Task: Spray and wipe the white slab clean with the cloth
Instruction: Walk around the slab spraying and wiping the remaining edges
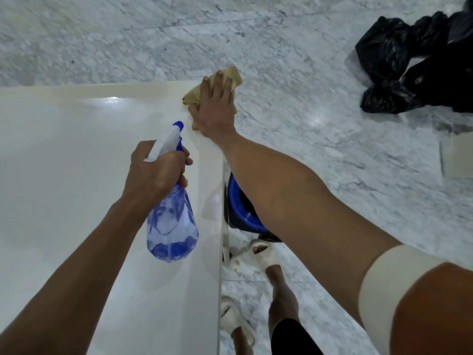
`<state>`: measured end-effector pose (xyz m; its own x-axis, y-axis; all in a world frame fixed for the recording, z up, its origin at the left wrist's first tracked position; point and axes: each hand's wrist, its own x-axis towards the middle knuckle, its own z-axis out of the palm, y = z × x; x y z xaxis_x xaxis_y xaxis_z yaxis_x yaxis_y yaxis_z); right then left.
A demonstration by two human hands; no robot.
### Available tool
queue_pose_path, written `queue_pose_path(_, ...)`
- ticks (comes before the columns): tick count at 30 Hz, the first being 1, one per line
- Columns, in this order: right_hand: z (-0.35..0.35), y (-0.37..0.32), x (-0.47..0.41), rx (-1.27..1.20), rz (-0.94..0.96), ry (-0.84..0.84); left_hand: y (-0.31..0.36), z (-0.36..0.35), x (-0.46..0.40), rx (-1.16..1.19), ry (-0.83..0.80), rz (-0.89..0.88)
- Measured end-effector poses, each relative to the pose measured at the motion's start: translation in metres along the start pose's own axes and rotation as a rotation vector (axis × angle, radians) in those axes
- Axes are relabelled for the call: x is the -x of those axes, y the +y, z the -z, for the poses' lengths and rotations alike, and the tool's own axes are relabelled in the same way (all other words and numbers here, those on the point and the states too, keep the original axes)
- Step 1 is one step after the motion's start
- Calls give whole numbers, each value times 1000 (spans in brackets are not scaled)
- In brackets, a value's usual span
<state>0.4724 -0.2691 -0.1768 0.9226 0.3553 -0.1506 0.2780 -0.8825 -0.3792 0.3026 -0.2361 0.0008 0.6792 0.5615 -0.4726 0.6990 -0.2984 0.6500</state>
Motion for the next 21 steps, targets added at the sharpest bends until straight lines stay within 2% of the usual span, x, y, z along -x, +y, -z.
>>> queue_pose_path(12, -15, -5, 33, 31, -47, 1, 8, -4, -6, -48, -45, 43)
queue_pose_path(16, -19, -9, 56, 23, -68, 17, 13, -5, 6, -51, -19, 3)
queue_pose_path(21, -25, -13, 77, 73, -89, -51, 6, 0, 22, -60, -4, -64)
